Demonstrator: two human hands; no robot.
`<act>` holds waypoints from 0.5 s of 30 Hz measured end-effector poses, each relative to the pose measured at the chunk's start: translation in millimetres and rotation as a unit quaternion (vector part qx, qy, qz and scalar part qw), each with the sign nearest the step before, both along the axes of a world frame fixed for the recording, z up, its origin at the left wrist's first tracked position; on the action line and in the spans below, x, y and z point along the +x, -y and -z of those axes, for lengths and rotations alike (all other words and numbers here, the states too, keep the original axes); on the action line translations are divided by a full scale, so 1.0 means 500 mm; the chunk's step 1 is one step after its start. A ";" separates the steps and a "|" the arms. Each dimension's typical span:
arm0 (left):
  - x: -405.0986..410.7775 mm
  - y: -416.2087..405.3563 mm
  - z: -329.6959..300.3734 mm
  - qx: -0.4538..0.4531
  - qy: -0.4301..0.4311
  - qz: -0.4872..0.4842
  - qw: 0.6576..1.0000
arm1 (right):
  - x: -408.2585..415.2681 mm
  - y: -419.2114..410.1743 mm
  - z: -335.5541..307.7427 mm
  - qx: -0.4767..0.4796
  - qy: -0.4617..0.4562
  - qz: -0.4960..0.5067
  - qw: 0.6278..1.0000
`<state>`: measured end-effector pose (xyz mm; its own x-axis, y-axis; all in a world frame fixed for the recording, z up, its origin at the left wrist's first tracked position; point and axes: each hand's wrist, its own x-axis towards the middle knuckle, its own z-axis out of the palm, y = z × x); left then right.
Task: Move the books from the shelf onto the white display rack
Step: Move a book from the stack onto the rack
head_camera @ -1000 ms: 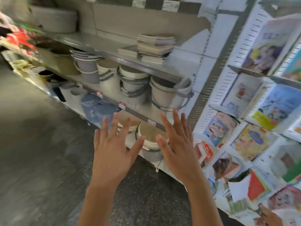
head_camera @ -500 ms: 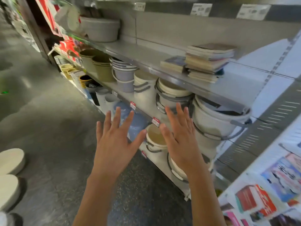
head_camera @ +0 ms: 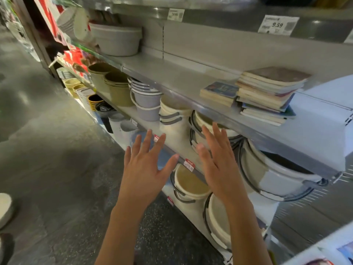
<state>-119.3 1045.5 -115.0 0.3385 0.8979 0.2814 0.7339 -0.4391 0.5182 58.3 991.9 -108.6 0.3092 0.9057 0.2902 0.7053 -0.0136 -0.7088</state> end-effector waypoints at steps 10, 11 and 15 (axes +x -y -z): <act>0.061 -0.311 -0.008 0.020 -0.009 0.134 0.991 | -0.004 -0.217 -0.007 0.043 -0.025 0.141 0.989; 0.067 -0.343 -0.010 0.027 -0.005 0.149 0.988 | -0.006 -0.240 -0.011 0.048 -0.033 0.157 0.986; 0.095 -0.461 -0.015 0.048 0.015 0.224 0.973 | -0.016 -0.323 -0.017 0.075 -0.021 0.221 0.972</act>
